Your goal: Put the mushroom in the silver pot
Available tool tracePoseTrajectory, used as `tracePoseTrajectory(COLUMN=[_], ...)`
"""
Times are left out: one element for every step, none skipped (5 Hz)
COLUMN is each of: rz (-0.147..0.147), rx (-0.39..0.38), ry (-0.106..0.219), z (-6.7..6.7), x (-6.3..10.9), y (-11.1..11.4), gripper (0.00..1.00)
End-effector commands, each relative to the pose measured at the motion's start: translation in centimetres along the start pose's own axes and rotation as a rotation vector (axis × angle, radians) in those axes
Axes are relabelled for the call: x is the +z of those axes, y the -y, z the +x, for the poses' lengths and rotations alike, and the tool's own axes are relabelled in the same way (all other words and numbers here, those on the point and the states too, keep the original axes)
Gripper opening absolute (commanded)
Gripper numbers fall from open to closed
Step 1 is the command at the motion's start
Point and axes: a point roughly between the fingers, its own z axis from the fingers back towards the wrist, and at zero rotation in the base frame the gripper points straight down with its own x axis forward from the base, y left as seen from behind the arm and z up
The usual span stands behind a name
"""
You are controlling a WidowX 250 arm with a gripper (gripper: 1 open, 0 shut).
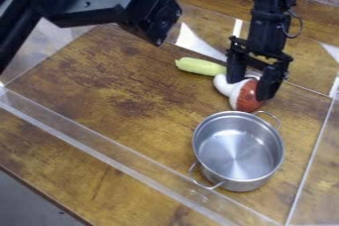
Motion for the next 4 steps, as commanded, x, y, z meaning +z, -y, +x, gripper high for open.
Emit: tracePoseTrajectory(rz=[-0.008, -0.017, -0.018, -0.023], rx=[0.036, 0.049, 0.061, 0.086], ry=[0.030, 0.024, 0.017, 0.011], z=[-0.9, -1.8, -2.8, -3.1], x=[1.2, 1.7, 2.8, 4.1], y=[-1.1, -0.7, -0.2, -0.2], gripper=[1.00, 1.00, 1.00, 1.00])
